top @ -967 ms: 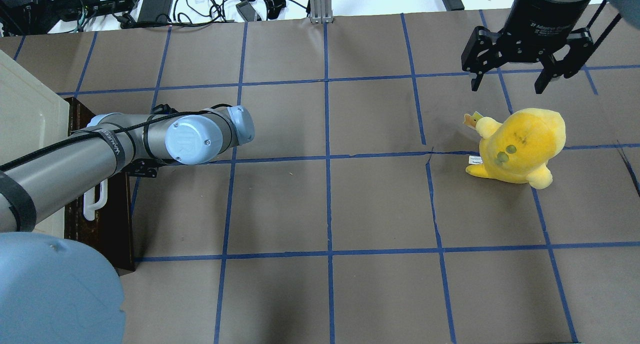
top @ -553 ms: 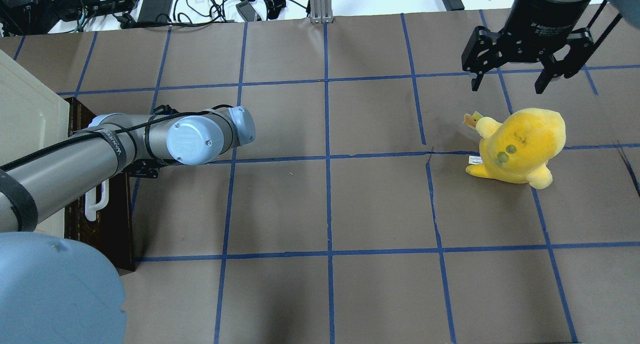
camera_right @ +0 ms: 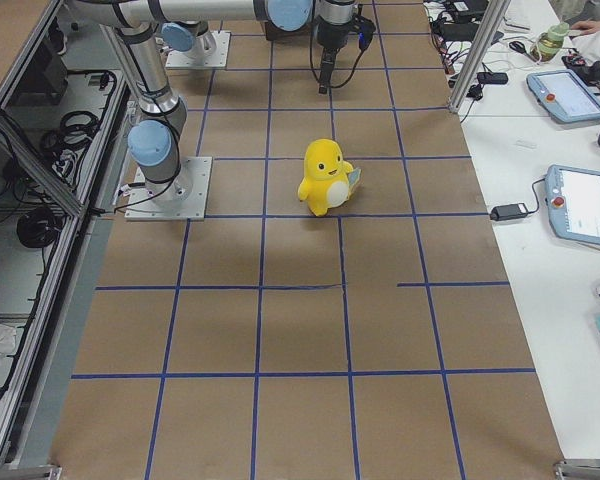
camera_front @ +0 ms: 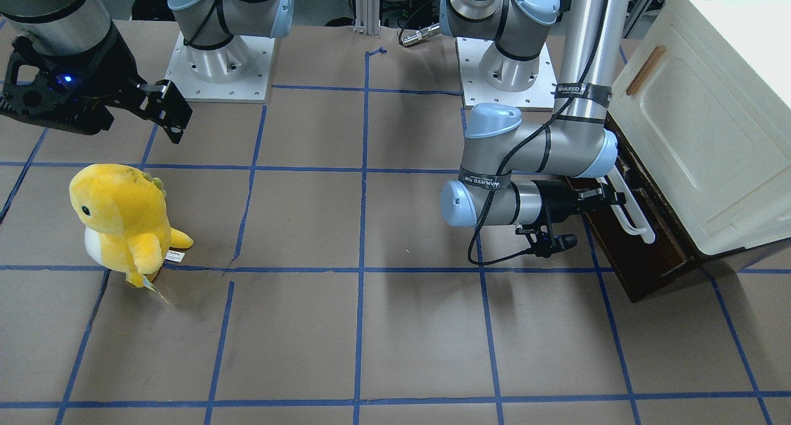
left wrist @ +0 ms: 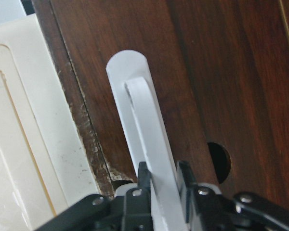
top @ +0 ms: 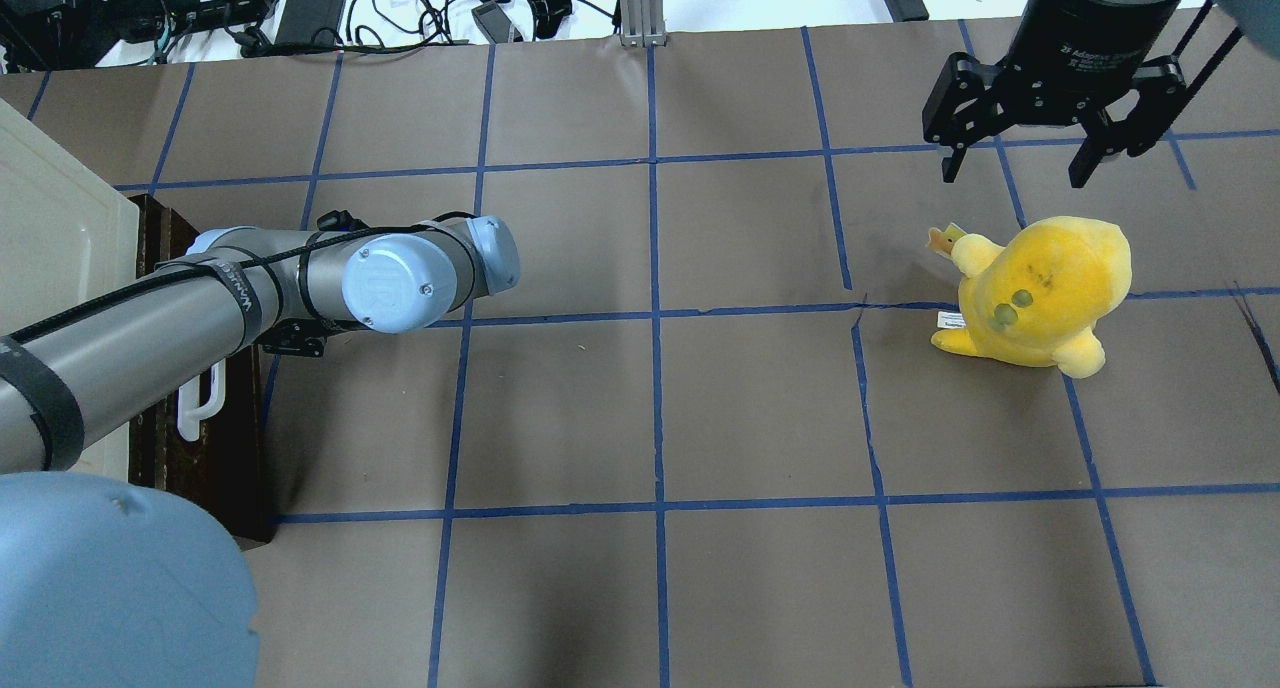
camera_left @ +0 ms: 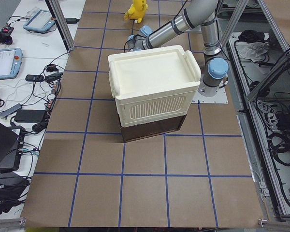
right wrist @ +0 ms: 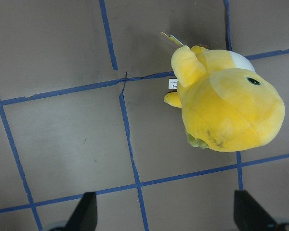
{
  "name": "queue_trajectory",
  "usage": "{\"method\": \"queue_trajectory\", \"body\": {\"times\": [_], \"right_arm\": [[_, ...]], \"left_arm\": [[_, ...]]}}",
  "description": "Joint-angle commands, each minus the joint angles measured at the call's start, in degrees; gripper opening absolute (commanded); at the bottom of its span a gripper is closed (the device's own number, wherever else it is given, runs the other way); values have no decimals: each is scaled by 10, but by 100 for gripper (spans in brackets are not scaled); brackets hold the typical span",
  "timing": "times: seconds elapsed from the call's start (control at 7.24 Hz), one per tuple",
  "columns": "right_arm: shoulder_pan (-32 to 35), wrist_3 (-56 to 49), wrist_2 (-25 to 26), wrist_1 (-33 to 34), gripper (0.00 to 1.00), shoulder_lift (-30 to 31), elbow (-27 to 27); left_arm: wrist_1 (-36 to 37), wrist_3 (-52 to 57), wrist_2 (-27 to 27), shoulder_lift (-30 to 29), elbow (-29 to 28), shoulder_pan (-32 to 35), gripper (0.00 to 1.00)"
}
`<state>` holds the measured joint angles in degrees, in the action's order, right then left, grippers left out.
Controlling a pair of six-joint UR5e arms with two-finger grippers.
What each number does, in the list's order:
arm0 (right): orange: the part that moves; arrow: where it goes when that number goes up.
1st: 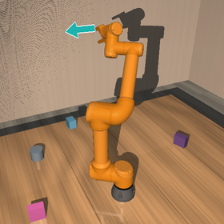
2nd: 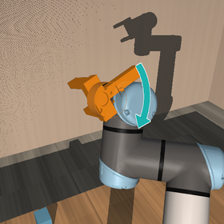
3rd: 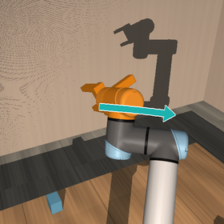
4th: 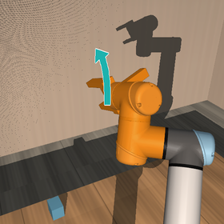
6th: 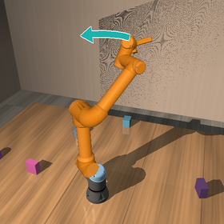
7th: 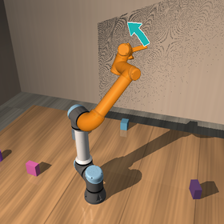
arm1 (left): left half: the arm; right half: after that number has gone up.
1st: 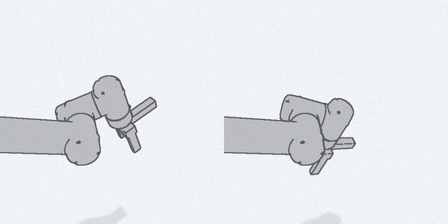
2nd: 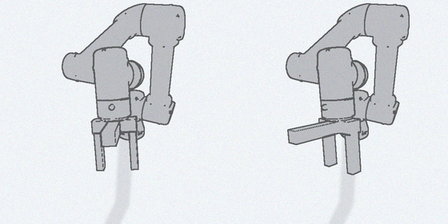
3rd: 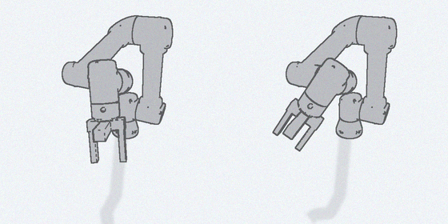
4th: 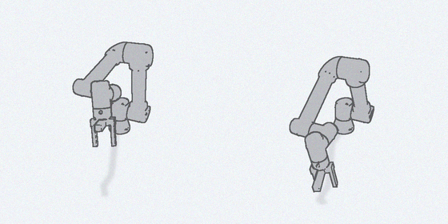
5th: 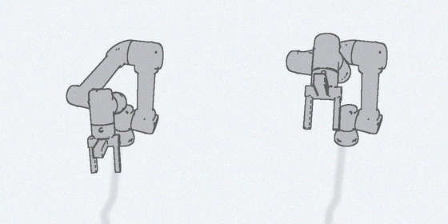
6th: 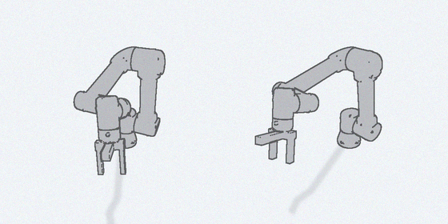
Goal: Pull drawer sideways
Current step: 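Pull the drawer outward from the cabinet with the left gripper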
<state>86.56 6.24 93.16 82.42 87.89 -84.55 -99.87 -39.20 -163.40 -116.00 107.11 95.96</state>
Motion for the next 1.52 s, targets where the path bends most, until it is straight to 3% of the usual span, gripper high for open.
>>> {"method": "queue_trajectory", "body": {"times": [0.0, 1.38], "right_arm": [[0, 0, 0, -1, 100, 0, 0], [0, 0, 0, 0, 100, 0, 0]], "left_arm": [[-1, 0, 0, -1, -1, 8, 11], [1, 16, 4, -4, -11, 58, 10]]}}
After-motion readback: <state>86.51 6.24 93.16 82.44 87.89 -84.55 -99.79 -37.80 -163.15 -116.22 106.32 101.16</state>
